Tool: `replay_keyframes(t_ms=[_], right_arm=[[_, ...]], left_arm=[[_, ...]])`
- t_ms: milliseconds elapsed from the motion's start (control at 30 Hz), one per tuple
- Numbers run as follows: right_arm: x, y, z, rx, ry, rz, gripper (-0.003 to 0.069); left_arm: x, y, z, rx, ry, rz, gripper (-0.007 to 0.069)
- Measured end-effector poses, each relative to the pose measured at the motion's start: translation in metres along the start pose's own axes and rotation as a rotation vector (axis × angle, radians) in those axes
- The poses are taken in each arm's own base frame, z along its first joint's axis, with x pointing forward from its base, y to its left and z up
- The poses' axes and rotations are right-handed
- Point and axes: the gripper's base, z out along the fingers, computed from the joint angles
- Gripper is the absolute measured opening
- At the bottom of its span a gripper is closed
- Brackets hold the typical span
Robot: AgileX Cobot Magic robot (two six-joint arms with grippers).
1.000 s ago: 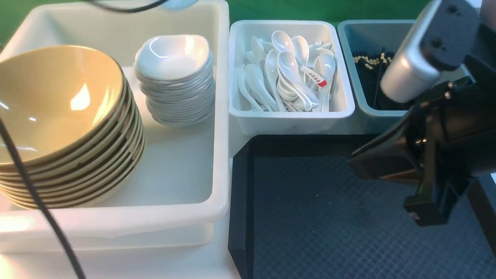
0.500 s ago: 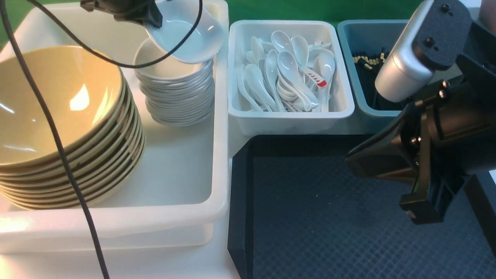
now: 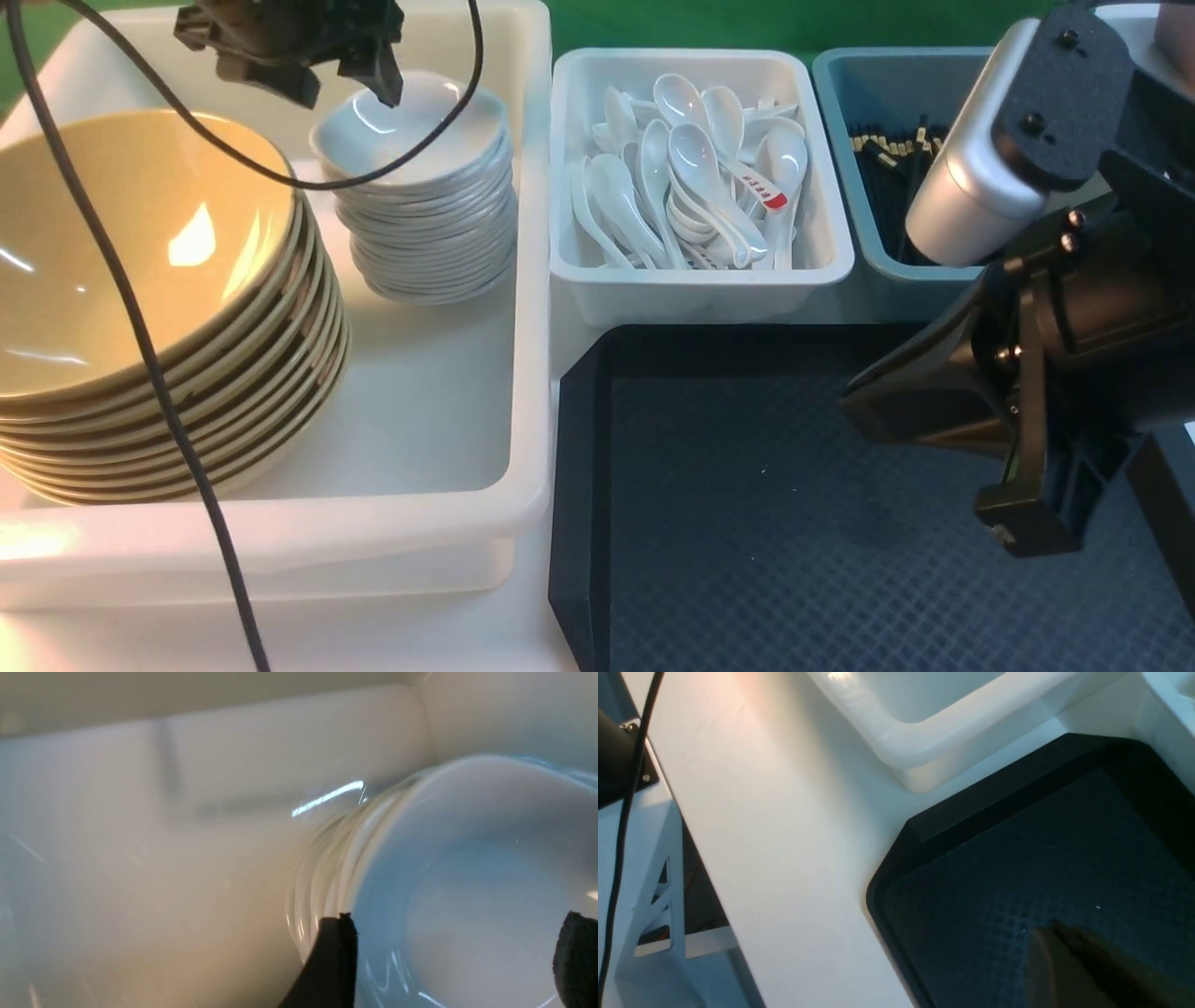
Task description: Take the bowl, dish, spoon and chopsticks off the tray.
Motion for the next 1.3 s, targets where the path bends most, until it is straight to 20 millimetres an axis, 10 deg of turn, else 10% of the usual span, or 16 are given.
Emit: replay_keyframes(t_ms=[233, 567, 733, 967, 1300], right_arm=[[0.001, 0.000, 0.000, 0.000, 0.012, -0.012, 0.0045], [-0.003, -0.009, -0.005, 0.103, 0.005, -0.075, 0.0045], [-0.001, -0.008, -0.009, 0.109, -0.005, -0.073, 0.0045], [0.010, -0.002, -0.022, 0.133, -0.074, -0.071, 0.0045], [0.040, 0.012, -0.045, 0.188, -0.367, -0.052, 0.0045]], left_arm=[[-0.021, -0.012, -0.067, -0.010, -0.163, -0.001, 0.0577], [0.032, -0.106, -0.243, -0.008, -0.451, 0.268, 0.0203], [0.086, -0.112, -0.254, -0.085, -0.361, 0.322, 0.0022], [0.184, -0.081, -0.236, -0.153, -0.184, 0.256, -0.0011], [0.297, -0.041, -0.253, -0.164, -0.447, 0.122, -0.0011]])
